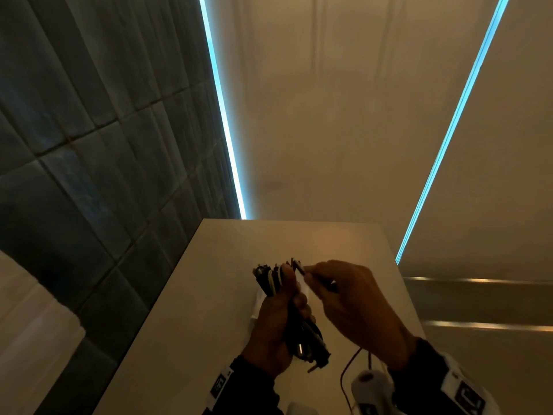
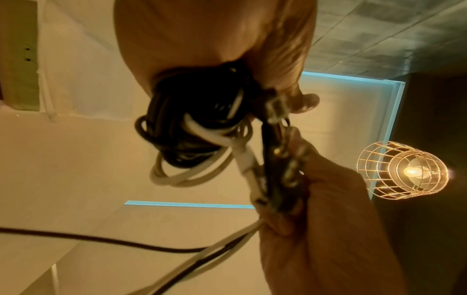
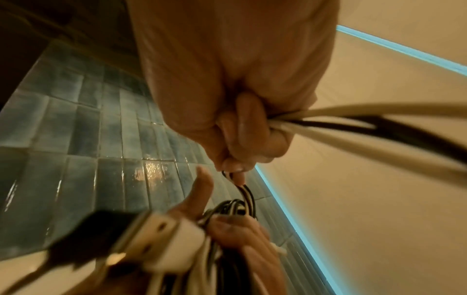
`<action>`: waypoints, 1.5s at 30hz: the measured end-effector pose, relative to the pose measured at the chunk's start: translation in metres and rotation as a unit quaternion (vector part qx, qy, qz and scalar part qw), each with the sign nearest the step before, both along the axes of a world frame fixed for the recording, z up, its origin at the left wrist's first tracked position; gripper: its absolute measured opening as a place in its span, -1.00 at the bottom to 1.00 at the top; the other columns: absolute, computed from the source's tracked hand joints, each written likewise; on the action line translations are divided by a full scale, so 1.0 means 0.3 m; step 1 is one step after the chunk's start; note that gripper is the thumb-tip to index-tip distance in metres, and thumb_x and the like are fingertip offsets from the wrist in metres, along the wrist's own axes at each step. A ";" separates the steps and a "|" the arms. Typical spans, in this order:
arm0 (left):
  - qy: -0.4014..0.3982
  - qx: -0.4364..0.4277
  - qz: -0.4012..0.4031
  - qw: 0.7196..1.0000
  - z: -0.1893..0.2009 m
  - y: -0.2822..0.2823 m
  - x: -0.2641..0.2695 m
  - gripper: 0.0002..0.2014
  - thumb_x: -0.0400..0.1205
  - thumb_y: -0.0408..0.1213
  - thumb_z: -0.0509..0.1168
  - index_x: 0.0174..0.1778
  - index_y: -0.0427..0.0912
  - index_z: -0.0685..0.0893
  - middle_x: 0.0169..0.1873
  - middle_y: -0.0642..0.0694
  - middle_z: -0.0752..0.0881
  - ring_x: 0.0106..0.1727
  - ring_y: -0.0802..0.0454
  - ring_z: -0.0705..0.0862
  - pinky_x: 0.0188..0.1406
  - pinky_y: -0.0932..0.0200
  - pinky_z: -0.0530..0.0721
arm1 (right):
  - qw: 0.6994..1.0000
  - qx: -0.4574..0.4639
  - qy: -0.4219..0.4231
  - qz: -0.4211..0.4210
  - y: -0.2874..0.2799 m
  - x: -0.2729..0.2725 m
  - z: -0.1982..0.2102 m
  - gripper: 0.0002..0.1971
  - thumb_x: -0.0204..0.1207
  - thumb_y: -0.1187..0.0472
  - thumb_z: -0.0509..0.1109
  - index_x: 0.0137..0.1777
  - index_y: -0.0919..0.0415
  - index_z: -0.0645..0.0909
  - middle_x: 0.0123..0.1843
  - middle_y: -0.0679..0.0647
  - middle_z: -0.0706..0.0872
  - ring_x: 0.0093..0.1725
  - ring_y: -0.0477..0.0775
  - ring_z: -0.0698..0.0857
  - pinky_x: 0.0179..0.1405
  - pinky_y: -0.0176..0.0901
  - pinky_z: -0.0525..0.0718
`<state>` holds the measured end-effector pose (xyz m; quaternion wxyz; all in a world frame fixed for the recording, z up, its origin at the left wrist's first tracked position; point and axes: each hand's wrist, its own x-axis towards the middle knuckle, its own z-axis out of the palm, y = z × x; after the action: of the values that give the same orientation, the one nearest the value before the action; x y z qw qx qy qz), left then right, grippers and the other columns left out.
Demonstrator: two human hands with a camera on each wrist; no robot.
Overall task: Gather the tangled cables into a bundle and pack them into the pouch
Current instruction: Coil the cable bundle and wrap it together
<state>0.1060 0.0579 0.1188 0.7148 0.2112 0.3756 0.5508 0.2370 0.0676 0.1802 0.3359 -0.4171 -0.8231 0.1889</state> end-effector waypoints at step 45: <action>0.051 -0.008 -0.173 0.984 0.120 -0.066 -0.001 -0.51 0.47 -0.16 0.41 0.30 -0.31 0.65 0.06 -0.34 0.77 -0.06 -0.23 0.77 -0.06 -0.13 0.75 | 0.958 -0.229 -0.042 0.167 0.184 0.146 0.017 -0.78 0.46 0.02 0.50 -0.22 0.18 0.68 -0.26 0.12 0.74 -0.21 0.15 0.72 -0.07 0.19 0.70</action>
<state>0.1058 0.0381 0.1548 0.7809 0.2950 0.3738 0.4043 0.2807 0.1229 0.1854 0.1601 -0.3473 -0.8292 0.4077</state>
